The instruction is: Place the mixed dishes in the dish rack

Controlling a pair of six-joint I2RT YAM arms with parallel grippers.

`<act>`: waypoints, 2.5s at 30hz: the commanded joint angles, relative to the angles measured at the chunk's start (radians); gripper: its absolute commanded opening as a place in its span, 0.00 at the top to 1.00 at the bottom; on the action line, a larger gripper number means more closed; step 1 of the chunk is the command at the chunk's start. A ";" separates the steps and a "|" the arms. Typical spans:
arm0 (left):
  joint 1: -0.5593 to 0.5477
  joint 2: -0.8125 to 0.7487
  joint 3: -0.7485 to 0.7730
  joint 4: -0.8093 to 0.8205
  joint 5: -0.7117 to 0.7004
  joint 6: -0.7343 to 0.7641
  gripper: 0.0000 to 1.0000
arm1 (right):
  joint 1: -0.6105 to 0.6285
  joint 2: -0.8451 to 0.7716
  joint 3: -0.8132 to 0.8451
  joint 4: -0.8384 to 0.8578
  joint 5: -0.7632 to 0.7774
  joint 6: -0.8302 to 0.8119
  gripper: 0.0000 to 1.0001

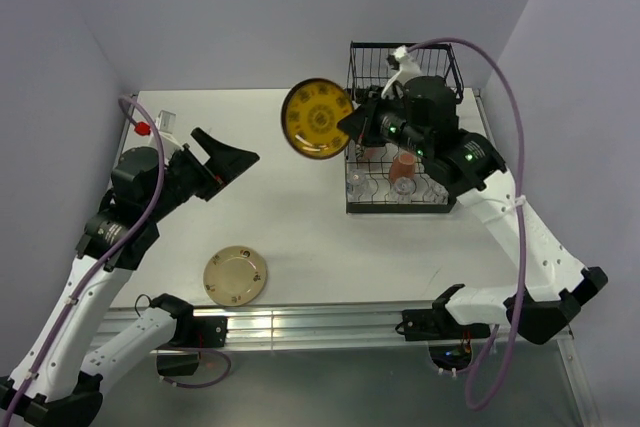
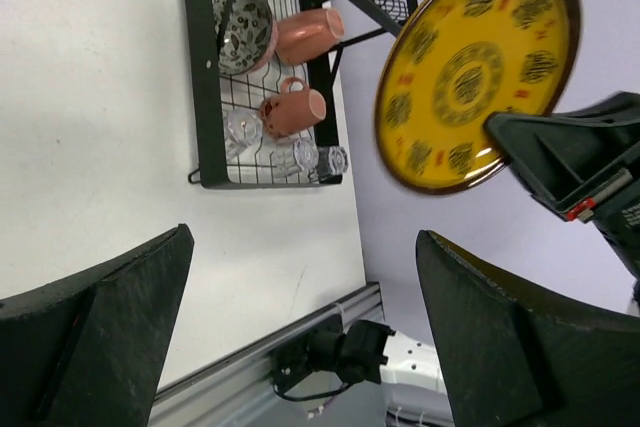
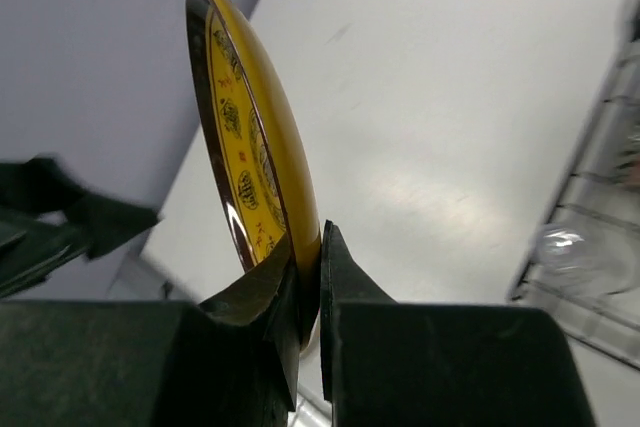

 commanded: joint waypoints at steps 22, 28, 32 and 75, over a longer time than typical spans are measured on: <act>0.000 0.110 -0.082 0.140 0.050 0.073 0.01 | -0.054 0.147 0.229 0.163 1.217 -0.398 1.00; 0.000 0.150 -0.111 0.175 0.078 0.089 0.01 | -0.158 0.213 0.232 0.200 1.128 -0.439 1.00; 0.000 0.162 -0.138 0.209 0.091 0.089 0.01 | -0.210 0.216 0.180 0.283 1.086 -0.487 1.00; -0.002 0.260 -0.207 0.293 0.133 0.110 0.02 | -0.401 0.429 0.122 0.481 0.867 -0.642 1.00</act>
